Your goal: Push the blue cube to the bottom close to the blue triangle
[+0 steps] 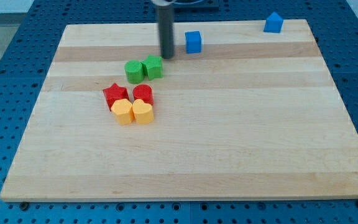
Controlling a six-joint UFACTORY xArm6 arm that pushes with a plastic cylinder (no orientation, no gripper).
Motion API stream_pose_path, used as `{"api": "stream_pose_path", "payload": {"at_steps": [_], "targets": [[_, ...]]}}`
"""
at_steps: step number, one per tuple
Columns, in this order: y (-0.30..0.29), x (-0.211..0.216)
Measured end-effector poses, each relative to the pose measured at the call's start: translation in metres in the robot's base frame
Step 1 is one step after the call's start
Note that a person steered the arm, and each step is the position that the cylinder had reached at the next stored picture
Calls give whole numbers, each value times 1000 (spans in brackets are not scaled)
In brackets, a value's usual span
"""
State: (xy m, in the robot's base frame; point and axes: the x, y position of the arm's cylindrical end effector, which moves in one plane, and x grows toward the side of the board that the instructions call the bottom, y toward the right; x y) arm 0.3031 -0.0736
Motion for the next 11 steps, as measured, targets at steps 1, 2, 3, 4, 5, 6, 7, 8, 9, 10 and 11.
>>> {"api": "stream_pose_path", "payload": {"at_steps": [1, 2, 3, 4, 5, 6, 7, 8, 9, 10, 11], "targets": [[-28, -22], [16, -47], [89, -45], [90, -43], [23, -43], [5, -22], [73, -9], [159, -16], [212, -20], [184, -20], [129, -31]]}}
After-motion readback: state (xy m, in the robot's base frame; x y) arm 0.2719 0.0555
